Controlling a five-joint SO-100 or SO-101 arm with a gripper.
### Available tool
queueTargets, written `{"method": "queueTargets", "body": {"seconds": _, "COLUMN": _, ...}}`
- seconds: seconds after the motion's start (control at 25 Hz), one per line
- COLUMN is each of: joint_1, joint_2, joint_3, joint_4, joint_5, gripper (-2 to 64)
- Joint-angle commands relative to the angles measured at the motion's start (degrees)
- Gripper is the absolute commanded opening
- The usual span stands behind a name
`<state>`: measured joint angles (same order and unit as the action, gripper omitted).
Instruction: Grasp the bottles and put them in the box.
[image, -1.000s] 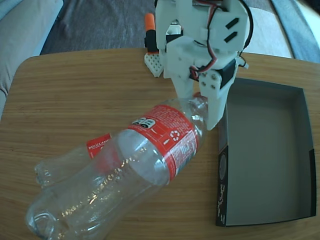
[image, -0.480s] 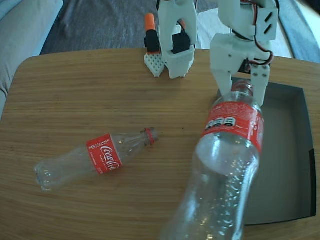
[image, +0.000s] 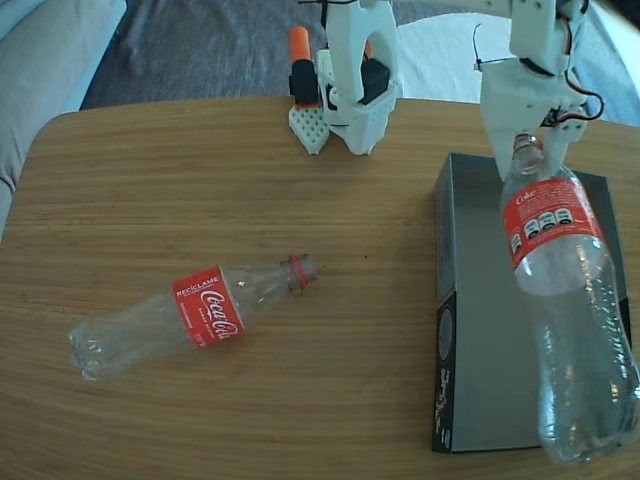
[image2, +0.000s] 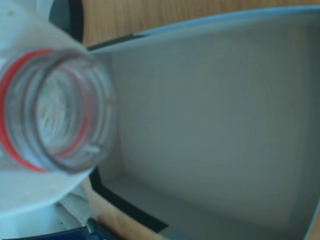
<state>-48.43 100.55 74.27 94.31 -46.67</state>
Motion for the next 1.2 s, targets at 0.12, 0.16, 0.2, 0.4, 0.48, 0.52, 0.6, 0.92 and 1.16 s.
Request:
{"method": "queueTargets", "body": {"seconds": 0.12, "joint_1": -7.2, "joint_2": 1.8, "joint_3": 1.3, "joint_4": -2.7, "joint_5": 5.3, "gripper": -0.1}}
{"method": "queueTargets", "body": {"seconds": 0.16, "joint_1": -8.2, "joint_2": 1.8, "joint_3": 2.4, "joint_4": -3.1, "joint_5": 5.4, "gripper": -0.1}}
{"method": "queueTargets", "body": {"seconds": 0.2, "joint_1": -9.0, "joint_2": 1.8, "joint_3": 3.7, "joint_4": -3.3, "joint_5": 5.4, "gripper": -0.1}}
{"method": "queueTargets", "body": {"seconds": 0.4, "joint_1": -10.2, "joint_2": 1.9, "joint_3": 9.9, "joint_4": -4.0, "joint_5": 5.4, "gripper": -0.1}}
{"method": "queueTargets", "body": {"seconds": 0.48, "joint_1": -10.2, "joint_2": 2.4, "joint_3": 12.7, "joint_4": -5.9, "joint_5": 5.4, "gripper": -0.1}}
{"method": "queueTargets", "body": {"seconds": 0.52, "joint_1": -10.2, "joint_2": 2.4, "joint_3": 13.7, "joint_4": -6.9, "joint_5": 5.4, "gripper": -0.1}}
{"method": "queueTargets", "body": {"seconds": 0.6, "joint_1": -10.2, "joint_2": 1.9, "joint_3": 15.4, "joint_4": -8.3, "joint_5": 5.4, "gripper": -0.1}}
{"method": "queueTargets", "body": {"seconds": 0.92, "joint_1": -9.7, "joint_2": 1.8, "joint_3": 23.2, "joint_4": -12.9, "joint_5": 5.5, "gripper": -0.1}}
{"method": "queueTargets", "body": {"seconds": 1.16, "joint_1": -9.5, "joint_2": 1.8, "joint_3": 25.9, "joint_4": -16.8, "joint_5": 12.7, "gripper": -0.2}}
